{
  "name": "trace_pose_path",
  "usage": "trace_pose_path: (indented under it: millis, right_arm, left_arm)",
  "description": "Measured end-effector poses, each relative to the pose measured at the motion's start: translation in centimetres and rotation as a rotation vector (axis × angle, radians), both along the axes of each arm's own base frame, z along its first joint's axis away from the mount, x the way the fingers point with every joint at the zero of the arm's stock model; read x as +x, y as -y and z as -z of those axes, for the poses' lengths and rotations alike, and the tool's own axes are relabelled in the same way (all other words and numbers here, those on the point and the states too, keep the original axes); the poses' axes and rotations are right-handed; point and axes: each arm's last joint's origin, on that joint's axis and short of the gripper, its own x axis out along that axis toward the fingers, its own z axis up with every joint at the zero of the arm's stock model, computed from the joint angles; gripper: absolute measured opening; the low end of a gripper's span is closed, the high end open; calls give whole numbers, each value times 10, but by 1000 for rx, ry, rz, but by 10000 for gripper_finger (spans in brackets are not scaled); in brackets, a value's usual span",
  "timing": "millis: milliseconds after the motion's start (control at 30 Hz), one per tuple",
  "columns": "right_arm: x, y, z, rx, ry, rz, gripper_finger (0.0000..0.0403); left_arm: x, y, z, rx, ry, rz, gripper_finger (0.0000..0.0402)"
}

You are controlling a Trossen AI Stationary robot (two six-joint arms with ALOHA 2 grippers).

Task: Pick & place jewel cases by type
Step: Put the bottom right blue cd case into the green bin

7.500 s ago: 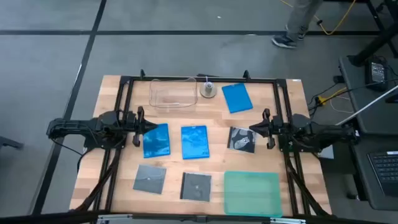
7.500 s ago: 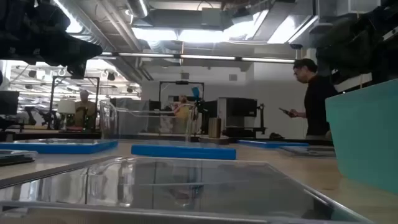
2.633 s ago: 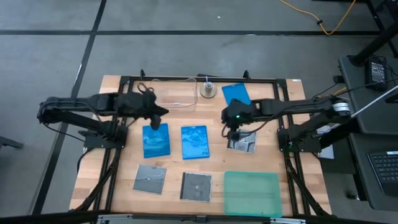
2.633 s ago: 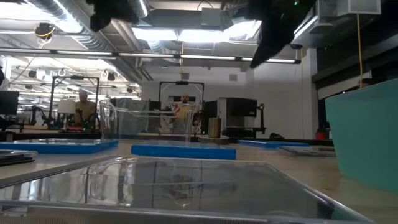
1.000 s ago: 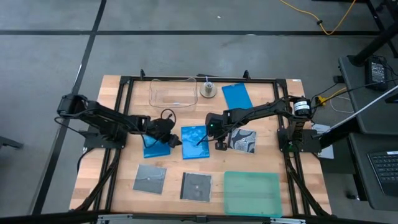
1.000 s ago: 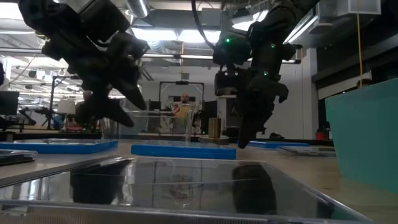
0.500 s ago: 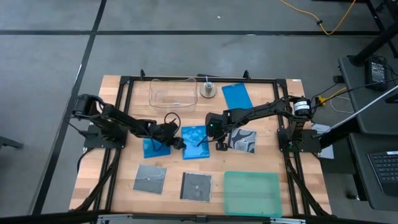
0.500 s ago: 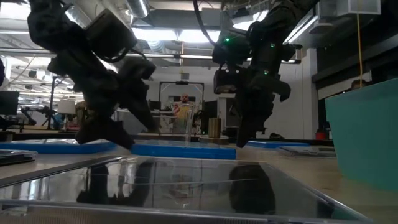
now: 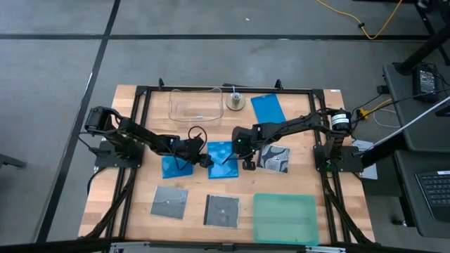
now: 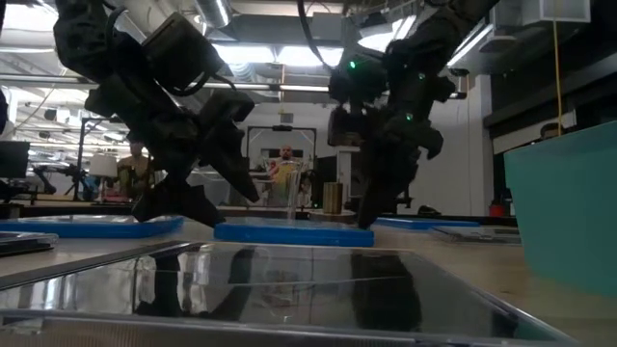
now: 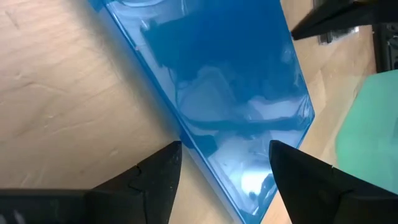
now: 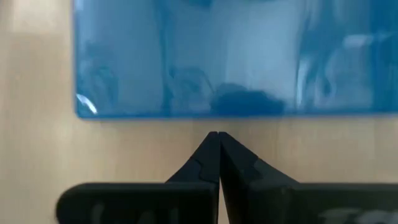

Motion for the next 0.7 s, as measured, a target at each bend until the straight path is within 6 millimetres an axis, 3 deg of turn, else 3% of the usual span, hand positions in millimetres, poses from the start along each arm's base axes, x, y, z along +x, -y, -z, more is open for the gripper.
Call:
trace_pose_path:
  millis: [233,700]
  right_arm:
    - [-6,0,12,23,29,23,5]
    - [-2,9,12,59,89,43,4]
  left_arm:
    - [0,0,0,-5,1,-15,233]
    - [4,-2,-3,67,31,-63,232]
